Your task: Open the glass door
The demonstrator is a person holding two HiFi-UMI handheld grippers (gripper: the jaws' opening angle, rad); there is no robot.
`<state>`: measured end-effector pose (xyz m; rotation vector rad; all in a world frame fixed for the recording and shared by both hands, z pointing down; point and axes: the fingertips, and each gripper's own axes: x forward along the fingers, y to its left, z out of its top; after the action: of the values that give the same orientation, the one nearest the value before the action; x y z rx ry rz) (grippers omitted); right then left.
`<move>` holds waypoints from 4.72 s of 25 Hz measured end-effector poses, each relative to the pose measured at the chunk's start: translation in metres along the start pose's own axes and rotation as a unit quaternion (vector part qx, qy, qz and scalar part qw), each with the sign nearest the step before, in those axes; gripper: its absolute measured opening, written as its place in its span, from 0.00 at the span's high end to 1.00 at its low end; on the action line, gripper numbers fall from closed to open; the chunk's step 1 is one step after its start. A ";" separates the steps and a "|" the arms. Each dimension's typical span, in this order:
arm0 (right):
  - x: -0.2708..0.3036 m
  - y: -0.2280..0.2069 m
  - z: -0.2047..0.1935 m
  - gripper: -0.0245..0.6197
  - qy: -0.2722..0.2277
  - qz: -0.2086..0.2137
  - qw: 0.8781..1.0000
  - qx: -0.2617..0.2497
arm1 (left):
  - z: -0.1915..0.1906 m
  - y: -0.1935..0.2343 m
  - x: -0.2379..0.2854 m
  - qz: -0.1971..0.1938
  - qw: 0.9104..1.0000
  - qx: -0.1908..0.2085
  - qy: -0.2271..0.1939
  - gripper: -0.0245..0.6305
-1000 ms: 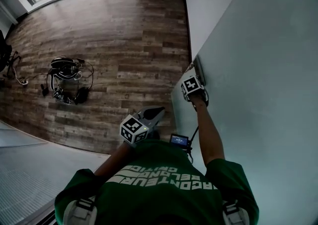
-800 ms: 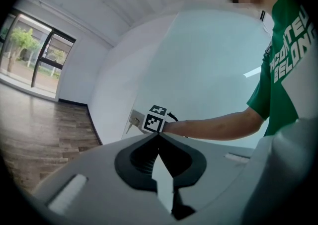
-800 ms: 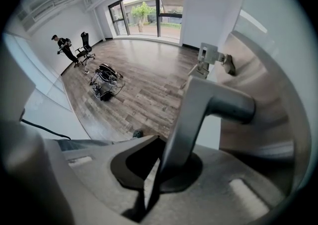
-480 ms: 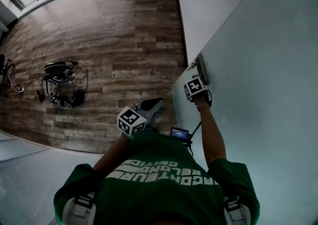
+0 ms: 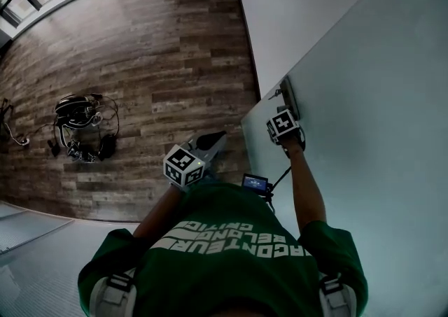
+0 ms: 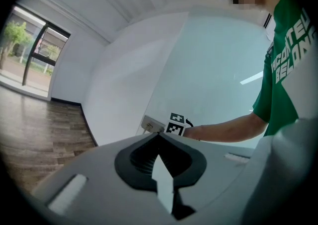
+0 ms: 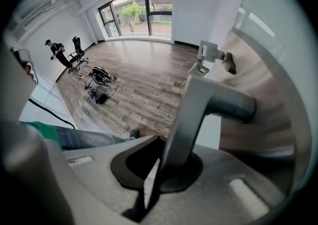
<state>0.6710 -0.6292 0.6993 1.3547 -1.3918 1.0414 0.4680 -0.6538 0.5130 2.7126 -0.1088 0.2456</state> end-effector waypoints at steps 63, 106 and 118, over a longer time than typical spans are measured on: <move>-0.130 -0.055 0.038 0.77 -0.017 -0.125 0.992 -0.017 | 0.059 0.095 -0.013 0.129 0.991 -0.018 -0.040 0.95; -0.172 0.115 0.259 0.97 -0.426 0.098 0.853 -0.284 | 0.078 0.121 -0.056 0.284 0.951 -0.036 -0.115 0.95; -0.169 0.114 0.256 0.97 -0.420 0.096 0.856 -0.287 | 0.076 0.120 -0.055 0.284 0.951 -0.039 -0.113 0.95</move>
<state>0.5433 -0.8324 0.4772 1.2479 -2.2823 0.0342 0.4120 -0.7926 0.4817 2.5562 -0.9494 0.0858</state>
